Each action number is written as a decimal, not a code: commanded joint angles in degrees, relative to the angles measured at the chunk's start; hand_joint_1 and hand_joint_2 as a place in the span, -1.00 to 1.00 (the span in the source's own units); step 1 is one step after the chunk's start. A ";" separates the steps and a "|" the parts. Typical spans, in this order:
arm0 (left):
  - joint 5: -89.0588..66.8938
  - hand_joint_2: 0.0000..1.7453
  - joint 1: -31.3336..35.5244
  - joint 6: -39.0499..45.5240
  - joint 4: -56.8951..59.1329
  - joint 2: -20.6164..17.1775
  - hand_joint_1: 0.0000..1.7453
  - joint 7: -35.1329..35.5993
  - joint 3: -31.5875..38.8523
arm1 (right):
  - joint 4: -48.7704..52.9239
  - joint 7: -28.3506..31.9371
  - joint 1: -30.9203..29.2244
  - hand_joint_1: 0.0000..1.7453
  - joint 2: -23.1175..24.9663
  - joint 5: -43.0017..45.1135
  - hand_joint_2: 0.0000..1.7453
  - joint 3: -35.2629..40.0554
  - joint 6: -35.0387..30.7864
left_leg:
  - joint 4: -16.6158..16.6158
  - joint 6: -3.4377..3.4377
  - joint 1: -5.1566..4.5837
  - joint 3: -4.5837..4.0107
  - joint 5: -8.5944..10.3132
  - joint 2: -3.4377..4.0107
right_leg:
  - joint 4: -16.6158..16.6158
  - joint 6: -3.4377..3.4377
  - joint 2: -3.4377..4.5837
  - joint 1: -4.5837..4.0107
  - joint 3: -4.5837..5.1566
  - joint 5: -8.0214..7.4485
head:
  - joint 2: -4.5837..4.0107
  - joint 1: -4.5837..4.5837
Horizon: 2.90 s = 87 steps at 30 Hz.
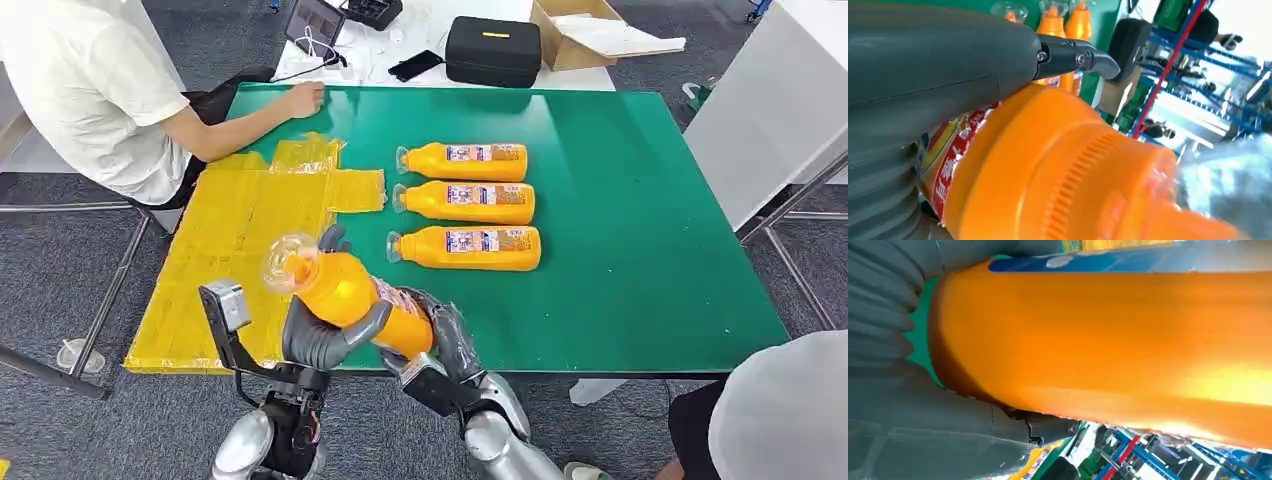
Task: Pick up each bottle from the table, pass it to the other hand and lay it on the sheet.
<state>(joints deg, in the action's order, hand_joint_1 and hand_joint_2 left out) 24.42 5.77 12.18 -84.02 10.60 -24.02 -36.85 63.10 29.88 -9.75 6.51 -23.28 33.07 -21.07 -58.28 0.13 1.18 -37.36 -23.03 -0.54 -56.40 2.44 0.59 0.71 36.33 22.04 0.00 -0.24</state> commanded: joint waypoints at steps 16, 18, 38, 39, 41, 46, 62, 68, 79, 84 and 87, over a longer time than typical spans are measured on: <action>9.24 1.00 3.97 -4.82 2.15 -0.84 1.00 -1.42 -2.97 | -5.99 2.40 -4.57 -1.00 0.88 6.45 1.00 4.64 3.81 | 0.02 0.03 0.00 0.19 -0.07 0.07 | 0.01 -0.07 0.00 -0.03 -0.18 0.06 | 0.00 0.02; 9.77 1.00 3.66 -5.90 1.04 -1.22 1.00 -1.80 -2.88 | -6.33 2.81 -4.42 -1.00 1.20 7.72 1.00 3.81 4.16 | 0.03 0.04 -0.02 0.21 -0.06 0.04 | 0.00 -0.07 -0.04 -0.01 -0.20 0.07 | 0.00 0.02; -38.33 1.00 2.73 23.55 2.51 -8.24 1.00 -6.92 7.28 | 31.11 10.12 14.40 -1.00 4.64 2.16 -1.00 -41.94 -18.93 | 0.01 0.03 -0.09 0.12 -0.08 -0.11 | -0.12 -0.12 -0.20 0.06 -0.11 0.17 | 0.00 0.00; -40.96 1.00 3.10 25.38 2.66 -7.92 1.00 -6.48 8.45 | 32.71 10.12 14.93 -1.00 4.57 1.67 -1.00 -43.15 -18.93 | 0.02 0.04 -0.11 0.08 -0.06 -0.17 | -0.11 -0.10 -0.25 0.07 -0.09 0.16 | 0.00 -0.02; -42.80 1.00 3.54 24.92 2.46 -7.64 1.00 -3.87 10.21 | 32.05 10.12 15.16 -1.00 5.02 1.31 -1.00 -44.84 -18.93 | -0.01 0.07 -0.08 0.06 -0.05 -0.27 | -0.09 -0.08 -0.36 0.05 -0.12 0.17 | 0.00 -0.02; -55.22 1.00 4.36 27.82 4.77 -8.35 0.90 0.30 11.74 | 28.55 10.12 13.95 -1.00 5.07 1.26 -1.00 -42.87 -18.93 | 0.04 0.05 -0.06 0.25 -0.13 -0.02 | -0.02 -0.11 -0.14 0.02 -0.23 0.13 | 0.00 -0.02; -75.08 1.00 21.17 12.78 43.75 -6.52 1.00 9.61 11.67 | 14.38 10.12 7.55 -1.00 -0.03 7.78 1.00 -25.18 -18.93 | 0.12 0.04 -0.01 0.27 0.07 0.05 | 0.10 -0.08 -0.08 -0.02 -0.27 -0.02 | 0.00 0.02; -78.04 1.00 24.23 12.69 50.92 -4.99 0.86 11.57 10.37 | 12.56 10.12 6.72 -1.00 -0.49 9.54 1.00 -22.41 -18.91 | 0.05 0.02 0.02 0.16 0.07 -0.01 | 0.05 -0.07 -0.14 -0.05 -0.18 0.00 | 0.00 0.00; -80.51 1.00 26.30 9.01 58.41 -4.37 0.06 13.15 9.11 | 9.79 10.12 5.98 -1.00 -0.86 10.28 1.00 -20.35 -18.02 | 0.03 0.04 -0.01 0.19 0.02 0.05 | 0.02 -0.08 -0.10 -0.02 -0.18 0.03 | 0.00 0.00; -79.67 1.00 26.73 5.58 59.74 -4.06 -0.08 12.97 9.56 | 9.55 10.12 5.71 -1.00 -0.97 10.56 1.00 -20.11 -18.05 | 0.03 0.03 -0.01 0.14 0.04 0.07 | 0.02 -0.07 -0.05 -0.02 -0.14 -0.01 | 0.00 0.00; -79.51 1.00 27.30 1.34 61.63 -4.31 -0.22 12.71 9.24 | 8.70 10.12 5.20 -1.00 -1.02 10.83 1.00 -20.05 -18.35 | 0.03 0.02 -0.01 0.08 0.08 0.06 | 0.02 -0.05 -0.05 -0.01 -0.07 -0.03 | 0.00 0.00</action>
<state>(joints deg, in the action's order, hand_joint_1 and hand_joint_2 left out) -56.04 29.98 20.50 -30.97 6.08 -11.13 -26.14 77.18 40.00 -1.82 6.97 -13.18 11.67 -39.04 -58.28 0.11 1.17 -37.45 -22.91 -0.56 -56.42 2.43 0.52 0.72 36.41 21.99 0.00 -0.24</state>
